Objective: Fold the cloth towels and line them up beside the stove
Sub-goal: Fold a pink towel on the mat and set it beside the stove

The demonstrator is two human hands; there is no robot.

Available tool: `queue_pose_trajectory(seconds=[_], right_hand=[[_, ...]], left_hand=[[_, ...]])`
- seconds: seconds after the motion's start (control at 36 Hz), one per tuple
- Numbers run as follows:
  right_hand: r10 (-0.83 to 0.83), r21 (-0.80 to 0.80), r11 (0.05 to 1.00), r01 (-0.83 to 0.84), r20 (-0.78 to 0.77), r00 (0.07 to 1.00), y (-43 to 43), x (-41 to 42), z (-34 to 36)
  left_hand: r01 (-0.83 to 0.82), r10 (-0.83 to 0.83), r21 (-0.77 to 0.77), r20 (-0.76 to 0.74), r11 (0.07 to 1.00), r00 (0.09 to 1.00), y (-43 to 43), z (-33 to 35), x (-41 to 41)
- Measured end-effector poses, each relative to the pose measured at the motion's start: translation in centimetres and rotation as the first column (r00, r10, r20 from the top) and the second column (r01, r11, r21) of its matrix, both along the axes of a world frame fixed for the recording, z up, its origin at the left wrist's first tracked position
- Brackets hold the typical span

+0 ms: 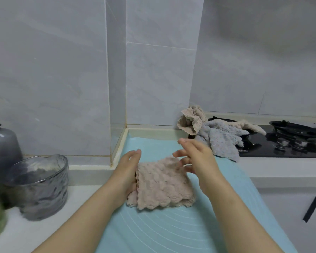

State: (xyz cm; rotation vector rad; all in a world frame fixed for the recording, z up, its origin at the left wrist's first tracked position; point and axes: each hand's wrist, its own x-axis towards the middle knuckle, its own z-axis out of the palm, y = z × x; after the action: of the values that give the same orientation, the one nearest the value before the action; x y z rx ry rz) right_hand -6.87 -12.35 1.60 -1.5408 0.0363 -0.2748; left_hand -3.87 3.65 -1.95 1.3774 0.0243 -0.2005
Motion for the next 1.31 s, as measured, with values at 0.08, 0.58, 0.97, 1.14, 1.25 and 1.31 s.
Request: queue_pose_trajectory(seconds=[0.08, 0.58, 0.97, 1.14, 1.25, 1.31], right_hand=[[-0.104, -0.118, 0.987, 0.106, 0.020, 0.994, -0.5, 0.4, -1.3], [-0.114, -0.849, 0.514, 0.121, 0.071, 0.991, 0.7, 1.2, -3.8], [-0.087, -0.912, 0.346, -0.222, -0.266, 0.960, 0.7, 1.6, -5.4], [-0.097, -0.907, 0.383, -0.176, -0.229, 0.969, 0.8, 1.6, -5.5], [-0.126, -0.894, 0.440, -0.082, -0.152, 0.980, 0.7, 1.3, -5.8], [-0.163, -0.872, 0.488, -0.033, -0.128, 0.978, 0.8, 1.0, -5.7]], left_hand=[[0.003, -0.023, 0.188, 0.103, 0.982, 0.994, 0.0, -0.7, 0.2], [-0.381, -0.194, 0.828, 0.488, 0.411, 0.851, 0.0, -0.8, 0.3], [-0.163, -0.417, 0.963, 0.242, 0.216, 0.876, 0.0, -2.0, 0.0], [-0.266, -0.333, 0.954, 0.298, 0.140, 0.895, -0.4, -2.9, 0.5], [-0.293, -0.221, 0.950, 0.311, 0.108, 0.925, -0.8, -2.8, -0.1], [-0.284, -0.173, 0.953, 0.298, 0.102, 0.939, -1.1, -2.4, -0.5]])
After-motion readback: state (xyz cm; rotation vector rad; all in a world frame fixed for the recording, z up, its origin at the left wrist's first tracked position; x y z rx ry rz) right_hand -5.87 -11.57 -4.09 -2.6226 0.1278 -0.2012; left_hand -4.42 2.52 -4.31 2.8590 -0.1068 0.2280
